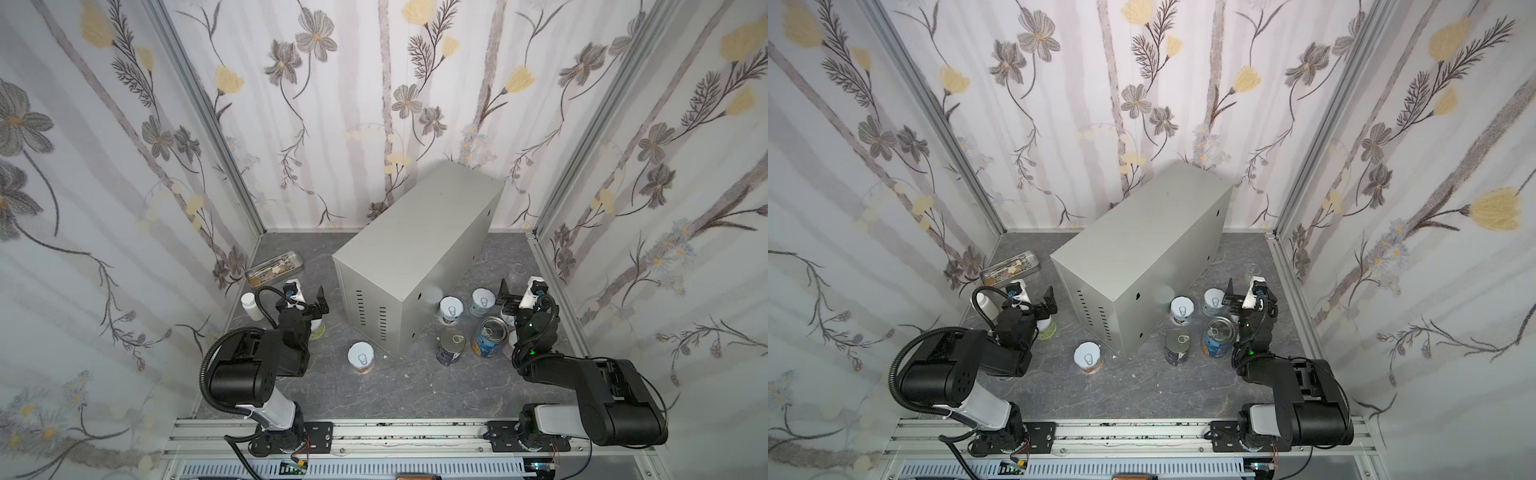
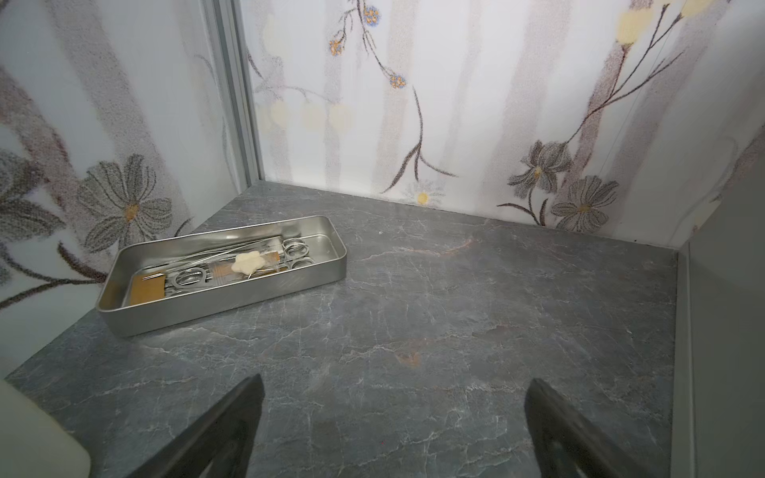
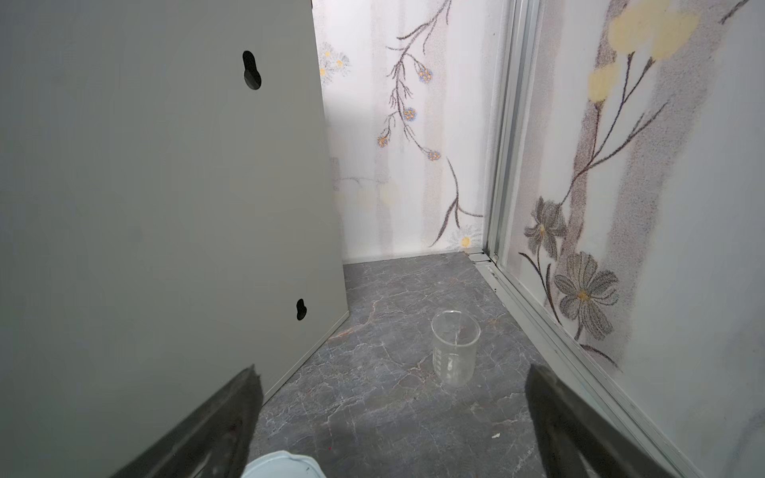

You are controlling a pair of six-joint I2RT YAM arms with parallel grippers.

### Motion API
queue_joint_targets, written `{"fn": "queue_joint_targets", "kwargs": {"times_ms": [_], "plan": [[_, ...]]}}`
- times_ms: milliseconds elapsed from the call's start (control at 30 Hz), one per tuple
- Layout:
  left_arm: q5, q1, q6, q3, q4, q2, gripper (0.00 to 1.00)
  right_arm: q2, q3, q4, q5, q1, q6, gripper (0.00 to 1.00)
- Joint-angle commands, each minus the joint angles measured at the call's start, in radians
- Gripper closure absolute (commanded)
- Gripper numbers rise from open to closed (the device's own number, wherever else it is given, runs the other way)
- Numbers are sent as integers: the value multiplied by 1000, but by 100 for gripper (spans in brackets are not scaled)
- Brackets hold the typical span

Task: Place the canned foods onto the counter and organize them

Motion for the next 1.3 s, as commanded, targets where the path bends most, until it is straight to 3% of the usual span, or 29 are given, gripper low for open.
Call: {"fn": "queue_joint_targets", "kwargs": {"times_ms": [0, 900, 1033, 1100, 1267], "plan": [[1, 0, 9, 4, 19, -2, 0, -1, 1, 9, -5, -1, -9, 0], [1, 0, 9, 4, 18, -3, 0, -2, -2, 15, 0, 1, -10, 0], [1, 0, 9, 5, 19, -2, 0, -87, -39, 20, 183, 33, 12, 0], [1, 0, 9, 4, 18, -3, 0, -197, -29, -82, 313, 65, 20, 0], [1, 0, 8, 5, 19, -2, 0, -489, 83, -563, 362, 66, 131, 0]]}}
